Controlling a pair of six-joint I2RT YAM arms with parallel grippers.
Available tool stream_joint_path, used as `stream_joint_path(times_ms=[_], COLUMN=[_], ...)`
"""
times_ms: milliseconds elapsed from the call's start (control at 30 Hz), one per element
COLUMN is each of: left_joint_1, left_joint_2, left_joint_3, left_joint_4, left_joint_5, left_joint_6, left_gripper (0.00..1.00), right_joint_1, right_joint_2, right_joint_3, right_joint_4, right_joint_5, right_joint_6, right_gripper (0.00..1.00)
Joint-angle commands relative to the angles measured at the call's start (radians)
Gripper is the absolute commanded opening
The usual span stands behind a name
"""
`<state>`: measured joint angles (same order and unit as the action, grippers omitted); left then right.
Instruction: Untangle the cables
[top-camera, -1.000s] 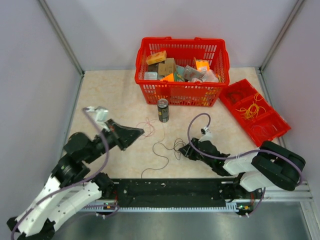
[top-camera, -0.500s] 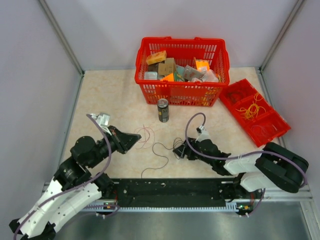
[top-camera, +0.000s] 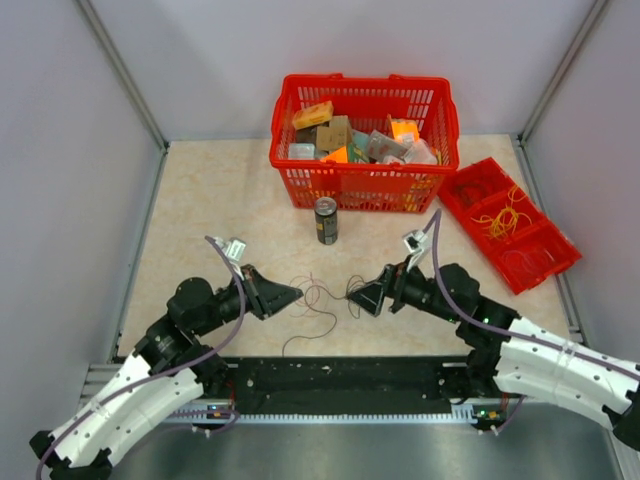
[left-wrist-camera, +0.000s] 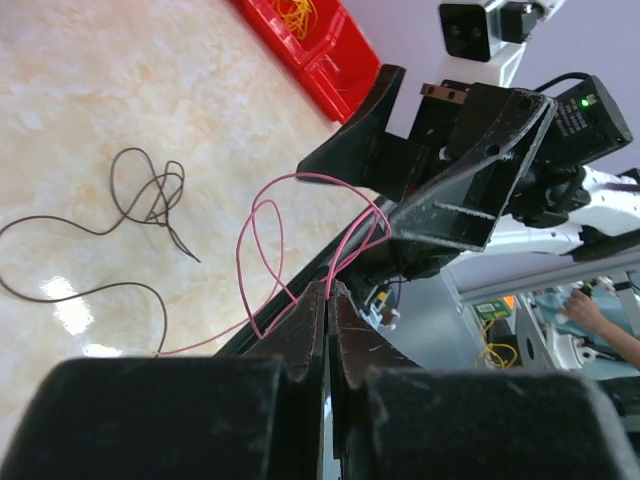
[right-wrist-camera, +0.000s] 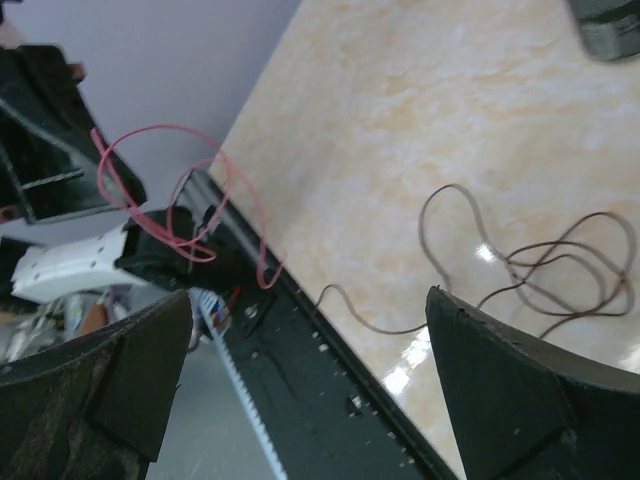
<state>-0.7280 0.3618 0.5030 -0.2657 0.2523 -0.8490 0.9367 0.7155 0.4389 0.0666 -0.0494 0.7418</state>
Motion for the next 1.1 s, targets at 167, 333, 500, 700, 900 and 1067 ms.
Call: stream_joint_path(times_ms=[167, 333, 500, 700, 900, 1067], left_joint_1=[-0.004, -0.004, -0.004, -0.004, -0.004, -0.004], left_joint_2=[0.075, 0.063, 0.040, 0.046, 0.052, 0.055], left_joint_3=[-0.020, -0.044, -0.080, -0.106, -0.116, -0.141], left_joint_4=[0.177, 0.169, 0.184, 0.204, 0.211, 0.229], left_joint_5=[0.145, 0.162, 0.166, 0.171, 0.180, 0.192], left_joint_6=[-0.058, -0.071, -0.093, -0.097, -0.096, -0.104], left_gripper=[0.00, 0.00, 0.00, 0.00, 0.00, 0.00], right_joint_1=[0.167, 0.241, 0.243, 0.244, 0.243, 0.244], right_joint_2=[0.194, 0.285, 0.286, 0.262, 0.268, 0.274], right_joint_3=[0.001, 0.012, -0.017, 0.053, 0.086, 0.103], right_joint_4=[0.391, 0.482, 0.526, 0.380, 0.305, 0.266], right_joint_5=[-0.213, -0.115, -0.029, 0.048, 0.102, 0.118], right_joint_6=[0.101, 0.140, 0.192, 0.214, 0.215, 0.194], right_gripper=[0.93, 0.85, 0.81, 0.65, 0.40, 0.23])
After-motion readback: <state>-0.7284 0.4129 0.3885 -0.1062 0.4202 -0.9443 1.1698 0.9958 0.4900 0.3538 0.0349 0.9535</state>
